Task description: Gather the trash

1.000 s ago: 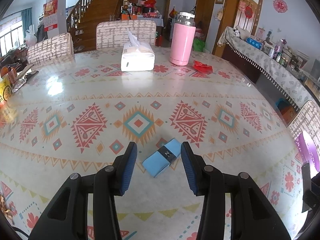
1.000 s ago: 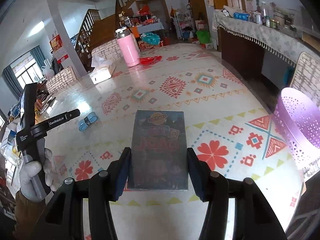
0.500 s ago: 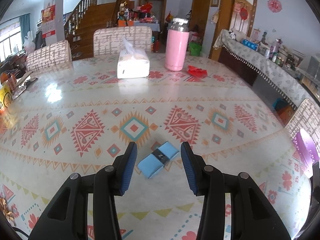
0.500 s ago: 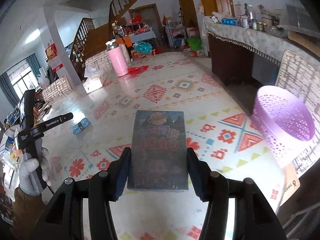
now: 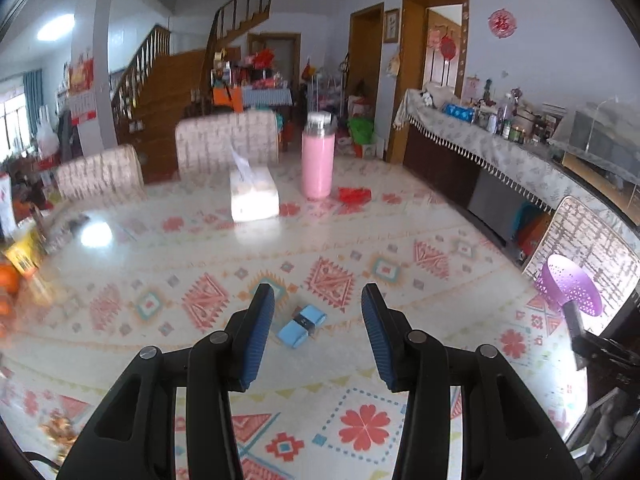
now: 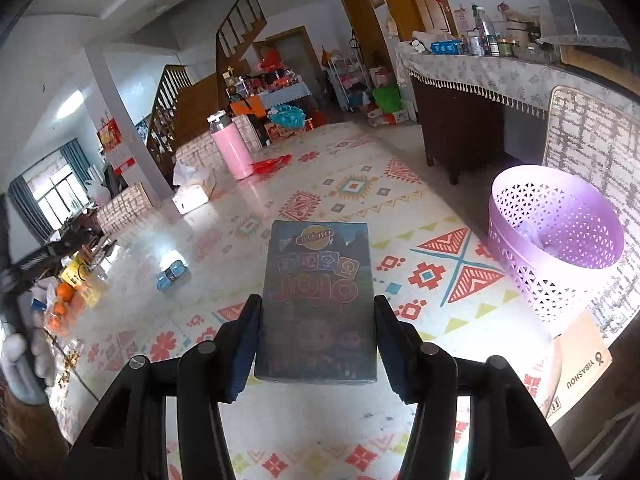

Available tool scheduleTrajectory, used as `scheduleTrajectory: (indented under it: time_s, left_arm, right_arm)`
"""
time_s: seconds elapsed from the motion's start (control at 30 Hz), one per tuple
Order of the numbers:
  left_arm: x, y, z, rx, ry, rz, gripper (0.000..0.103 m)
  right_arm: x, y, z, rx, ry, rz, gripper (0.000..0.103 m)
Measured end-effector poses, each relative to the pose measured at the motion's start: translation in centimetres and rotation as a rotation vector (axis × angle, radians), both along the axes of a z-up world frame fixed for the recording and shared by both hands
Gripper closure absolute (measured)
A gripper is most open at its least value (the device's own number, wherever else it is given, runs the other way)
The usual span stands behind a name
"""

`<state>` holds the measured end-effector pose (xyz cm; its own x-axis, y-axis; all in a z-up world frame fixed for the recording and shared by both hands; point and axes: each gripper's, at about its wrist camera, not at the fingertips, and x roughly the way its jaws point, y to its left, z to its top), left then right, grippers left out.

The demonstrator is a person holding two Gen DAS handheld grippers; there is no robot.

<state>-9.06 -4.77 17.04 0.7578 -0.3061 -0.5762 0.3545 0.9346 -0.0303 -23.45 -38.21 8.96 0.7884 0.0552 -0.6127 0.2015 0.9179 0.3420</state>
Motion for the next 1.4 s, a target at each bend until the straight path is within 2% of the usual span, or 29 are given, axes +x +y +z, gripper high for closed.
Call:
scheduleTrajectory:
  time_s: [0.13,0.27,0.3,0.37,0.5,0.57,0.6,0.63,0.67,0.73,0.83,0.9,1.0,1.07,1.27,1.33,1.37,1.4]
  left_arm:
    - [-2.4,-1.0,2.2,0.033,-0.049,0.003,0.059]
    - [-3.8,-3.3,2.1,0.047,-0.050,-0.013,0.060]
    - [-4.2,-4.1,2.0,0.050,-0.053,-0.024,0.063]
    - [-4.6,-5.5,1.6,0.066,-0.050,-0.045,0.080]
    - [-4.7,-7.7,0.8,0.069,-0.020,-0.099,0.081]
    - [-4.4,-8.1,0.5,0.080,-0.009,-0.097,0.081]
    - [-4.0,-8.0,0.4,0.075,0.003,-0.095,0.079]
    - [-3.6,-7.8,0.2,0.064,0.016,-0.091,0.066]
    - [-3.2,-7.3,0.0,0.051,0.024,-0.082,0.040]
    - [-2.4,-6.0,-0.5,0.044,0.016,-0.046,0.014]
    - [-0.4,-3.6,-1.6,0.069,0.016,0.040,0.014]
    - [1.9,-2.2,-3.1,0.063,0.076,0.057,0.014]
    - [6.2,-1.3,-6.6,0.039,0.235,0.050,0.014]
    - [8.8,-1.3,-9.1,0.055,0.315,0.046,0.014]
    - [12.3,-2.6,-13.7,0.126,0.388,0.017,0.014]
    - [12.6,-3.2,-14.4,0.137,0.412,0.006,0.014]
    - [12.6,-3.5,-14.6,0.152,0.417,0.004,0.015]
    - [12.4,-3.7,-14.7,0.161,0.415,0.001,0.016]
  right_arm:
    - [-0.8,-0.3,0.3,0.000,-0.027,-0.002,0.044]
    - [-1.4,-0.9,0.7,-0.002,-0.048,-0.005,0.044]
    - [-1.5,-1.0,0.8,-0.002,-0.050,-0.004,0.044]
    - [-1.9,-1.4,0.9,-0.007,-0.054,-0.005,0.044]
    - [-2.5,-2.1,0.9,-0.010,-0.058,-0.013,0.044]
    - [-2.8,-2.5,0.7,0.001,-0.056,-0.018,0.044]
    - [-2.9,-2.8,0.5,0.011,-0.054,-0.018,0.044]
    - [-3.0,-3.0,0.2,0.023,-0.051,-0.017,0.044]
    - [-3.1,-3.2,0.0,0.030,-0.046,-0.013,0.044]
    - [-3.2,-3.4,-0.3,0.032,-0.040,-0.004,0.044]
    - [-3.2,-3.6,-0.8,0.036,-0.037,0.012,0.044]
    - [-2.9,-3.7,-1.1,0.050,-0.039,0.020,0.044]
    - [-2.5,-3.7,-1.5,0.068,-0.040,0.035,0.044]
    - [-2.4,-3.4,-1.7,0.070,-0.037,0.045,0.045]
    - [-1.5,-3.0,-3.0,0.050,0.022,0.067,0.045]
    - [-1.2,-2.8,-3.7,0.027,0.052,0.079,0.038]
    - [-1.1,-2.8,-4.0,0.018,0.065,0.079,0.030]
    - [-0.9,-2.7,-4.3,0.004,0.080,0.078,0.027]
